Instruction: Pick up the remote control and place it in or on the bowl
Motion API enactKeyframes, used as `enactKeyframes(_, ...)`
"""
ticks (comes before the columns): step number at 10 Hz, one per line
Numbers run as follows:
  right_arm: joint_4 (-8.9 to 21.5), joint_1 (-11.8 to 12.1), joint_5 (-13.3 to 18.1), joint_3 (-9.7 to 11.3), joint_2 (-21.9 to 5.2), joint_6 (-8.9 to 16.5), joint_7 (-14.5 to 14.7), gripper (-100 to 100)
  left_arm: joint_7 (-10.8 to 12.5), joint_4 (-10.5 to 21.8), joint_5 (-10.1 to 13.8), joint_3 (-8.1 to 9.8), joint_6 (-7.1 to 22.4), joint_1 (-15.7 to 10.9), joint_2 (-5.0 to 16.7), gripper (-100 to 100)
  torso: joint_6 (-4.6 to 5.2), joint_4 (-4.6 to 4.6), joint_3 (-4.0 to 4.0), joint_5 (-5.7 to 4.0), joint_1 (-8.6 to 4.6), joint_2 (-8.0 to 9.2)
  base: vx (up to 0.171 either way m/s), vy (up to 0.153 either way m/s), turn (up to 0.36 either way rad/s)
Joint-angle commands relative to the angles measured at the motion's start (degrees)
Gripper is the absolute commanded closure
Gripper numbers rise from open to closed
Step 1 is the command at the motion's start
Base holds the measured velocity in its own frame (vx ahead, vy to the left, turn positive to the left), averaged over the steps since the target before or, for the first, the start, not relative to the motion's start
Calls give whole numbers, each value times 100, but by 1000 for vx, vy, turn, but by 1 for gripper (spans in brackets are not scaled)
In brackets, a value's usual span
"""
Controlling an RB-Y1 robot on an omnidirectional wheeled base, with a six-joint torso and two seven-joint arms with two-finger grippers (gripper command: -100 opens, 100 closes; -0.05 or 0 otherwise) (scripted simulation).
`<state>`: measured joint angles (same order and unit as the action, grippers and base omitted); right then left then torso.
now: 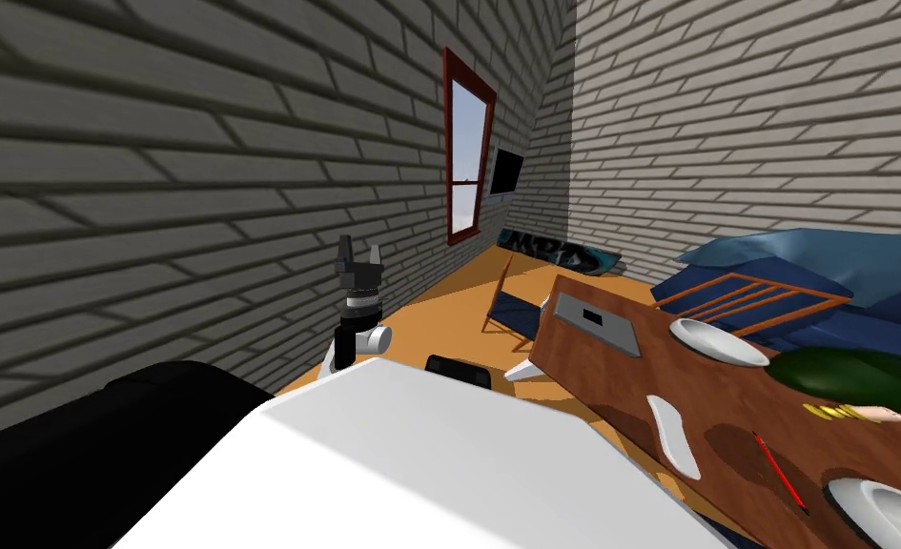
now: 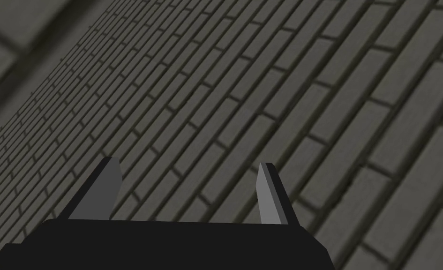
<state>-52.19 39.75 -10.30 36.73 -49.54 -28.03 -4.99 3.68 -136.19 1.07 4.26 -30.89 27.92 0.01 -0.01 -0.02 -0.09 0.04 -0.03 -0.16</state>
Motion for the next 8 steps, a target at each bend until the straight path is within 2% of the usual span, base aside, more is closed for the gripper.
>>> enactKeyframes(1, 286, 14, -2, 193, -286, 72, -75, -100, 0, 0, 0, 0, 0, 0, 0, 0, 0, 0, 0, 0, 0, 0, 73, -10, 348)
enactKeyframes(2, 187, 14, -2, 193, -333, 72, -75, -100, 0, 0, 0, 0, 0, 0, 0, 0, -2, -1, -2, 0, -2, -3, 49, -26, 88)
enactKeyframes(3, 320, 14, -2, 193, -333, 72, -75, -100, 0, 0, 0, 1, 0, 1, 0, 0, 4, 1, 1, -4, -5, 2, 18, -16, -45)
enactKeyframes(5, 747, -133, 31, 495, -683, 35, -264, -100, 0, 0, 0, 0, 0, 0, 0, 0, -1, 3, 7, -2, -3, 12, 42, -29, 252)
enactKeyframes(7, 877, -133, 31, 495, -683, 35, -264, -100, 0, 0, 0, 1, 0, 1, 0, 0, 5, 1, 2, -6, -15, 3, 35, -41, 42)
enactKeyframes(8, 1010, -222, 55, 631, -834, 15, -356, -100, 0, 0, 0, 1, 0, 1, 0, 0, 8, 3, 7, -5, -5, 13, 20, -28, 131)
